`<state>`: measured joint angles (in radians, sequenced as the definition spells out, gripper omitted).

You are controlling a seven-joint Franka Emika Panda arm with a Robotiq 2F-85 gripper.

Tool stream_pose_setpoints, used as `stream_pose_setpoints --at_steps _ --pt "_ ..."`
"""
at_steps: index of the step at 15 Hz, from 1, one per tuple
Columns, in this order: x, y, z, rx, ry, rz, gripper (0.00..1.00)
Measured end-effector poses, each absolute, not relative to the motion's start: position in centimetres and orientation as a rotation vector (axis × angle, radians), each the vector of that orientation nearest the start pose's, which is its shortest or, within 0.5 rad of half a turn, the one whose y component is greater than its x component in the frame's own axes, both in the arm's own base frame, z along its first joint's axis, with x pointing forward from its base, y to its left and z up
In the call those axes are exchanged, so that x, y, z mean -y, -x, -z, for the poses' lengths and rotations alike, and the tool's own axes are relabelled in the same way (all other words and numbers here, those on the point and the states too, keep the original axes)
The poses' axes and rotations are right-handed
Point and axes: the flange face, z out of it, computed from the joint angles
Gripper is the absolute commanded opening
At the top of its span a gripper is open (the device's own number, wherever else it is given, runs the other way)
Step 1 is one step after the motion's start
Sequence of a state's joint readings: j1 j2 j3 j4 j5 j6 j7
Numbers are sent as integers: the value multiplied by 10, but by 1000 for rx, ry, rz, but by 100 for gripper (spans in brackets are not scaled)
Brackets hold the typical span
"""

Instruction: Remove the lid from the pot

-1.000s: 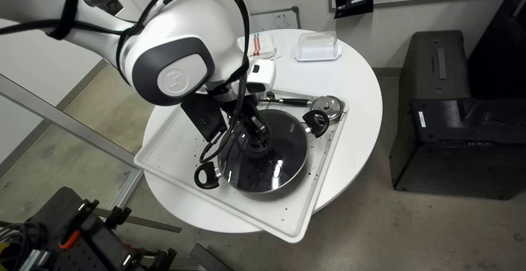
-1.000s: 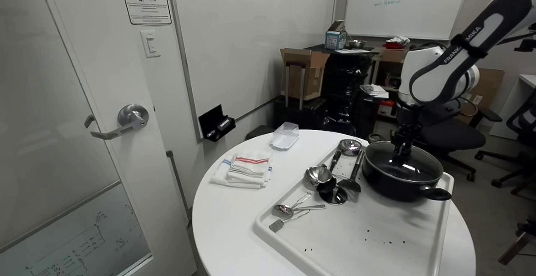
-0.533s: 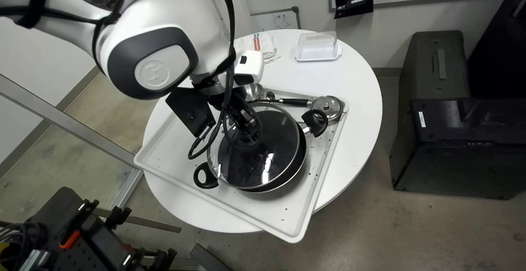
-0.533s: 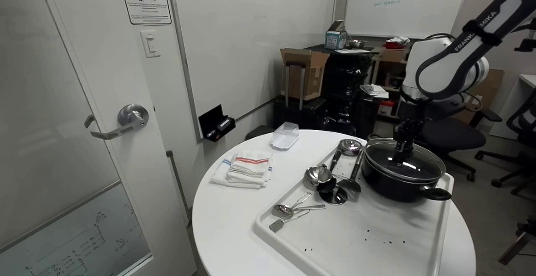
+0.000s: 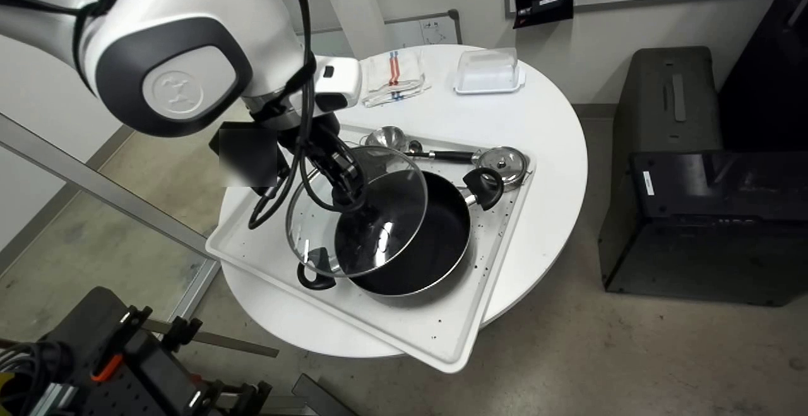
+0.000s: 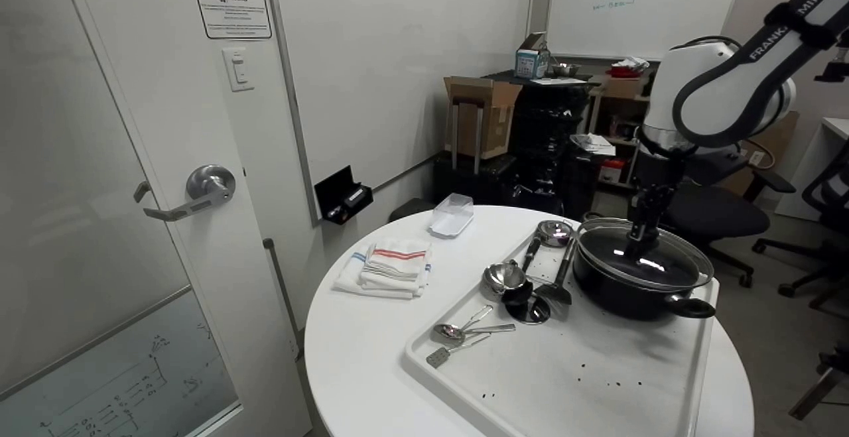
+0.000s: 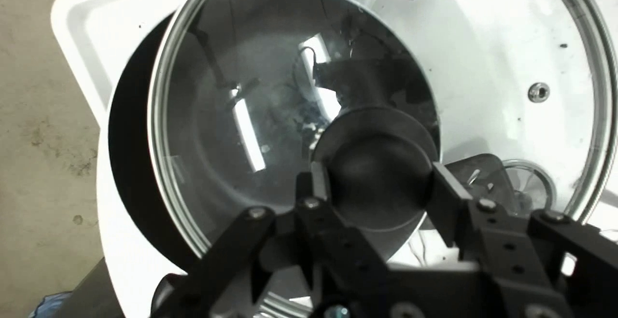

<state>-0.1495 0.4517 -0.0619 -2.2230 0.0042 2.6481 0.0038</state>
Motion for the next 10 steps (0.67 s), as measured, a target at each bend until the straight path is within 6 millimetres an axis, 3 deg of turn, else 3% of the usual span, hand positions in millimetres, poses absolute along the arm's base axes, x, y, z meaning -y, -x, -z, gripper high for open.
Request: stream_pose_setpoints --at_steps 5,10 --pt "62 -521 -161 -147 3175 -64 26" --pt "-9 -504 -151 104 3236 -39 26"
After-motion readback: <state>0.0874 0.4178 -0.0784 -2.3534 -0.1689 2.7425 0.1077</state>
